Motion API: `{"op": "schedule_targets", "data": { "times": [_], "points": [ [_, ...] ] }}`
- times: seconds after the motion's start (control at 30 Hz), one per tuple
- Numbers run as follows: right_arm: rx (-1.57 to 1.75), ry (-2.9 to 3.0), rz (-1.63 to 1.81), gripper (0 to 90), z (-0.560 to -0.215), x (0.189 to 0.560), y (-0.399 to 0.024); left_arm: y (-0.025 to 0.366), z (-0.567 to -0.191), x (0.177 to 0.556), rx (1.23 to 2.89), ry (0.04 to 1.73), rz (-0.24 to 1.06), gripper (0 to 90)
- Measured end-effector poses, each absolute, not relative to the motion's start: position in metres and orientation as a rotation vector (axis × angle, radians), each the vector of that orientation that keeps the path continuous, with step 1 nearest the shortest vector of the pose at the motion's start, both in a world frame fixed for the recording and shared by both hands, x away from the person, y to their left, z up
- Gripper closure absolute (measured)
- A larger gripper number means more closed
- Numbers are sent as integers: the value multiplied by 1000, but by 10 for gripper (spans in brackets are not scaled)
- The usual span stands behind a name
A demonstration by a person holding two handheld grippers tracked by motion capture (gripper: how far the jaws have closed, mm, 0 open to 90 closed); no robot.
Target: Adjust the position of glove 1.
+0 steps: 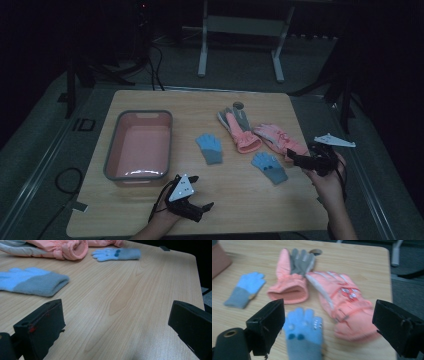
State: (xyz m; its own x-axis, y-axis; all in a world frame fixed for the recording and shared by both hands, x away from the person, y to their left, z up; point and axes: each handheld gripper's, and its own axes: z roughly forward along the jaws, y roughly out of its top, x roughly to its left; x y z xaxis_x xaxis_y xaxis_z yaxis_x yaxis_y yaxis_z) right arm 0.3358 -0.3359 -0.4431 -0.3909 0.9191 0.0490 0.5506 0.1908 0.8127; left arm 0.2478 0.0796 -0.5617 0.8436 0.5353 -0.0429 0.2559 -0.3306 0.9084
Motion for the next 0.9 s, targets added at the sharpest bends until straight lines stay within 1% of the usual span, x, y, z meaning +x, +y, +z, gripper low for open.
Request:
{"op": "schedule_targets", "data": {
  "times": [0.1,0.47,0.5,0.83,0.9],
  "points": [
    [1336,2047,1083,127,-439,341,-326,80,-562,248,1928,585,320,6],
    [1228,2143,1105,134,-431,356,-294,80,-562,248,1928,581,317,6],
    [1201,2169,1098,134,-430,359,-285,80,-562,247,1924,575,321,6],
    [1141,2264,1095,143,-433,375,-253,80,-562,247,1924,570,312,6],
    [1122,2302,1084,143,-437,380,-241,80,-562,248,1926,570,309,6]
  ]
}}
